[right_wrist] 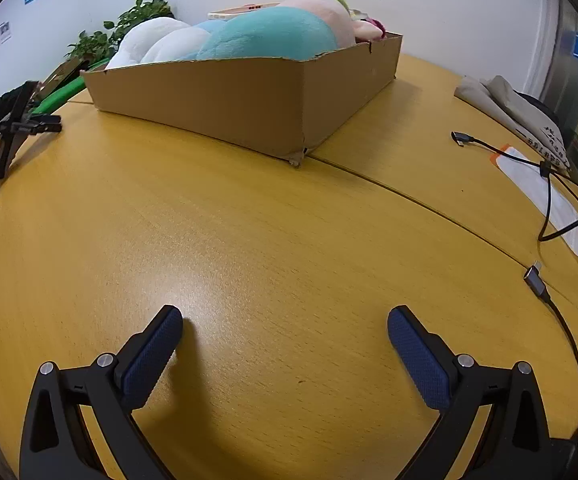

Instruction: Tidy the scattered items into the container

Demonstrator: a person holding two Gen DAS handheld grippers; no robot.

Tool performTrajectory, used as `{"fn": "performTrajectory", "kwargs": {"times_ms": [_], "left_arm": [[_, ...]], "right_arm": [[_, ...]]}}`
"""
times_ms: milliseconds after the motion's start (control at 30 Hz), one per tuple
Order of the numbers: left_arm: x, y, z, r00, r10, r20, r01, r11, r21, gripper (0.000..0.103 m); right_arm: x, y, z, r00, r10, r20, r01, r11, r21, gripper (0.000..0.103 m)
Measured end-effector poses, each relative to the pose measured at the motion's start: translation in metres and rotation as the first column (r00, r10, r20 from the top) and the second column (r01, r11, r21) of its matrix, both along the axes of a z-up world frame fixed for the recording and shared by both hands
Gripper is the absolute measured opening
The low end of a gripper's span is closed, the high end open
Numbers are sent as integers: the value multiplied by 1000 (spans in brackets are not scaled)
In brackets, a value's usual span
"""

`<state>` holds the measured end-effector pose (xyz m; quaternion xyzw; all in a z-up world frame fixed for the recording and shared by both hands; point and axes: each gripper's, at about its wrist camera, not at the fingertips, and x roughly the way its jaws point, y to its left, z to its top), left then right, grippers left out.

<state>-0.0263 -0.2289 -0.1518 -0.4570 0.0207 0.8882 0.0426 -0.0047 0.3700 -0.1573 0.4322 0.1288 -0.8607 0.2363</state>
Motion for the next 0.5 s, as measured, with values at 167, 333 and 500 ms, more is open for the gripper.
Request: {"fn": "performTrajectory", "kwargs": {"times_ms": [167,333,500], "left_arm": [[-15,-13,7,1000,2,10,-2,1000,7,103],[-17,-14,5,1000,1,6,-1,1000,5,103],[-14,-12,3,1000,2,4,-2,1000,4,103]], "right_arm": [[0,0,1,1000,7,1,-7,1000,-2,103],[-6,0,1,1000,21,1,-21,1000,-2,103],[-8,0,1,999,32,1,-32,999,-2,103]]}}
